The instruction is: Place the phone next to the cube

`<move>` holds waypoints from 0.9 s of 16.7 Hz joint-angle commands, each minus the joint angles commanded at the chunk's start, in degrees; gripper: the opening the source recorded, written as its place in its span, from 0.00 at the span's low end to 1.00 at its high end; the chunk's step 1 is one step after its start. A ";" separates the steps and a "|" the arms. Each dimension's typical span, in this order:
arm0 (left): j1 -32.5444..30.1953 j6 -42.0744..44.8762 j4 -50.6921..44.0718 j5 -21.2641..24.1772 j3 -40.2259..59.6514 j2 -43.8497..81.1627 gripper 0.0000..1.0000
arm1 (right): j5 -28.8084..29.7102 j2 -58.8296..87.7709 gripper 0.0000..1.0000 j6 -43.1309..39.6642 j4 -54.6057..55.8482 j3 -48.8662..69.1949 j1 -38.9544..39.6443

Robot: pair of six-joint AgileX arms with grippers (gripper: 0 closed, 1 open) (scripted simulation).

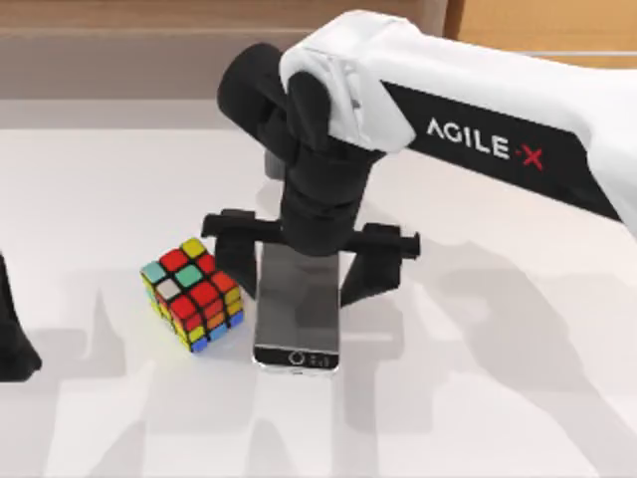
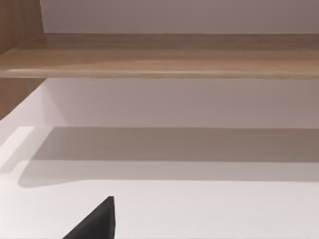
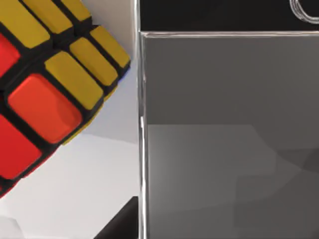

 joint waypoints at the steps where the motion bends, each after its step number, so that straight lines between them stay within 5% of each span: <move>1: 0.00 0.00 0.00 0.00 0.00 0.00 1.00 | 0.48 -0.03 0.00 -0.16 0.49 -0.50 -0.07; 15: 0.00 0.00 0.00 0.00 0.00 0.00 1.00 | 8.67 5.27 0.00 -4.50 3.32 -2.20 -3.22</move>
